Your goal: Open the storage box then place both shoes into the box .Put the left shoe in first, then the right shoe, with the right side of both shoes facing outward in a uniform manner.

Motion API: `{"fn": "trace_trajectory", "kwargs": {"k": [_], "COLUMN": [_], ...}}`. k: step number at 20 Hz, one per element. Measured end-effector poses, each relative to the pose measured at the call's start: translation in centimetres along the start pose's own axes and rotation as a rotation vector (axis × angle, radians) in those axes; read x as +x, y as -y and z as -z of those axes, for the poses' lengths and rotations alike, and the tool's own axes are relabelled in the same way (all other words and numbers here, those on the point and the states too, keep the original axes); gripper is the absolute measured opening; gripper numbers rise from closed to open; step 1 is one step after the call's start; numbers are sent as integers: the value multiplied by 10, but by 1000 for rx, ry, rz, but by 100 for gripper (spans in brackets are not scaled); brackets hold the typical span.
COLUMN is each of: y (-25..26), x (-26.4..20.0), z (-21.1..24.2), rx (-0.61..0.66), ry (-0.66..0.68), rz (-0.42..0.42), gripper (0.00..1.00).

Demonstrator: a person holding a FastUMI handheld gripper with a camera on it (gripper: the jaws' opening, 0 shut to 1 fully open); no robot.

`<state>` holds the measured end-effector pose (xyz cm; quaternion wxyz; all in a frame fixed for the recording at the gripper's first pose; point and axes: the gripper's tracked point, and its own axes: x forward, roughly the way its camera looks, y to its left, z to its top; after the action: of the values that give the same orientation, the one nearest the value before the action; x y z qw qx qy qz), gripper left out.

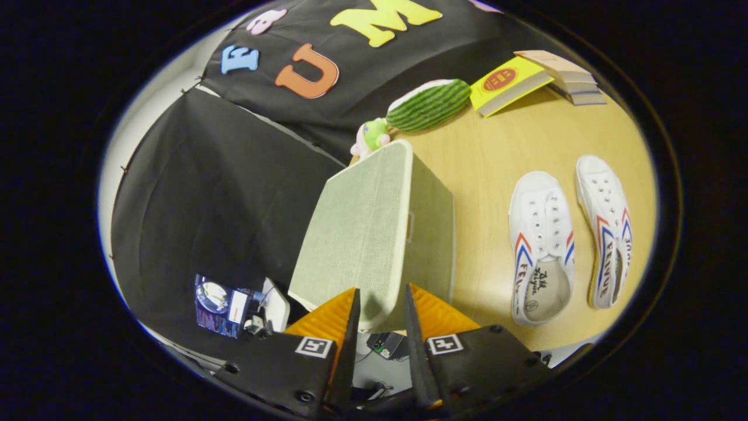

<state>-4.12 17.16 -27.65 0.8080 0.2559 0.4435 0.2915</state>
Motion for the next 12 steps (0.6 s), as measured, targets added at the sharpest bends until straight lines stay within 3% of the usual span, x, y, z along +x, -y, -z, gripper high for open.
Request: {"fn": "trace_trajectory", "kwargs": {"k": [2, 5, 7, 12], "y": [3, 2, -3, -39], "x": [5, 5, -2, -20], "z": [1, -3, -9, -23], "rx": [55, 98, 100, 45], "ry": [-18, -22, -11, 12], "rz": [-19, -40, -50, -100], "gripper": [32, 23, 7, 6]}}
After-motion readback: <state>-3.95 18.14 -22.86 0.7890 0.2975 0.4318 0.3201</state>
